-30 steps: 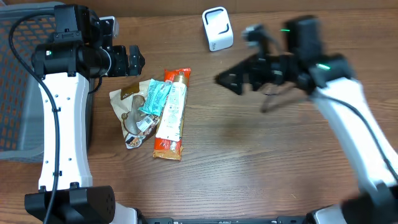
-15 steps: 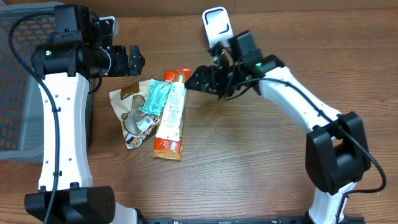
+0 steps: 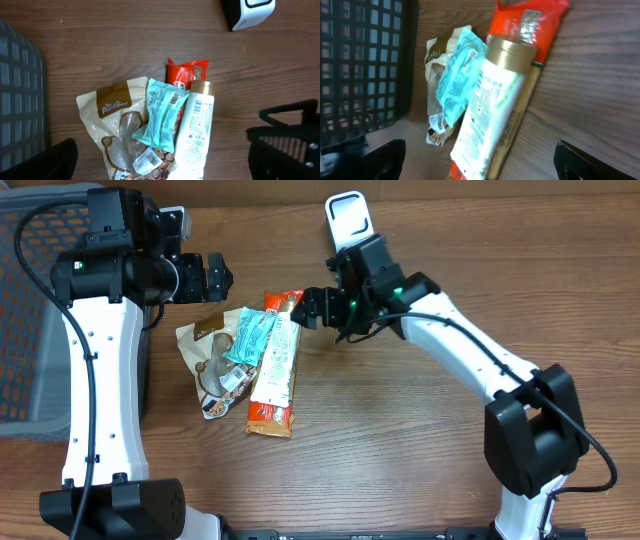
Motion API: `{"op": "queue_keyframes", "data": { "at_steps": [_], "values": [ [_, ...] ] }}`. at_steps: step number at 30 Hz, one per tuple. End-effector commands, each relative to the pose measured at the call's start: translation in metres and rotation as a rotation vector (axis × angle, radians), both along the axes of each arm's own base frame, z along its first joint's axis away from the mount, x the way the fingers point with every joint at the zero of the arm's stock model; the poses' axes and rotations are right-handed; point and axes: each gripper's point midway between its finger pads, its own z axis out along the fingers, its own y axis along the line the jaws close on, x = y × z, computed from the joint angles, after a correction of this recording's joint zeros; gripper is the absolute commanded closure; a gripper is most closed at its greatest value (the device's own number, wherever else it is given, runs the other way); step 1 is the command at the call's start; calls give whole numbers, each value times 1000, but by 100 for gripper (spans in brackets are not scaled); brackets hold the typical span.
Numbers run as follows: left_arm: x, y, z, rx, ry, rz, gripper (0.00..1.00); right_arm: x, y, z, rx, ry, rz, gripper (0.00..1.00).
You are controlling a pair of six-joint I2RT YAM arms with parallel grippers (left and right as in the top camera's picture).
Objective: Scan the item barcode
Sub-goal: 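Move right gripper to item pile and grasp white lotion tube, then lift white tube with right gripper and pull it rightward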
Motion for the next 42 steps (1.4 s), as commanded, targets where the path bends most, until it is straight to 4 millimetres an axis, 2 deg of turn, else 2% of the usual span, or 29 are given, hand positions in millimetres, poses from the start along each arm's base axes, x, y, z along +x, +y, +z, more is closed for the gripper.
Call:
{"op": "queue_keyframes", "data": {
  "at_steps": [1, 7, 12, 16, 21, 26, 27, 29, 32, 34, 38, 42],
  "values": [
    [2, 0, 6, 0, -19, 4, 0, 4, 22, -6, -59, -93, 4, 5],
    [2, 0, 6, 0, -19, 4, 0, -4, 42, -47, -79, -15, -16, 7],
    [2, 0, 6, 0, -19, 4, 0, -10, 46, -77, -99, 53, -18, 8],
    [2, -1, 6, 0, -19, 3, 0, -18, 53, -82, -71, 85, 15, 13],
    [2, 0, 6, 0, -19, 4, 0, -32, 64, -99, -83, 141, 16, 18],
    [2, 0, 6, 0, -19, 4, 0, -41, 67, -104, -101, 158, 26, 28],
    [2, 0, 6, 0, -19, 4, 0, -42, 66, -105, -107, 160, 25, 32],
    [2, 0, 6, 0, -19, 4, 0, -41, 60, -110, -140, 161, 4, 47],
    [2, 0, 6, 0, -19, 4, 0, -41, 57, -113, -160, 166, -14, 77],
    [2, 0, 6, 0, -19, 4, 0, -40, 55, -113, -162, 169, -17, 89],
    [2, 0, 6, 0, -19, 4, 0, -38, 48, -104, -160, 176, -26, 96],
    [2, 0, 6, 0, -19, 4, 0, -35, 40, -75, -155, 98, 31, 96]
  ]
}}
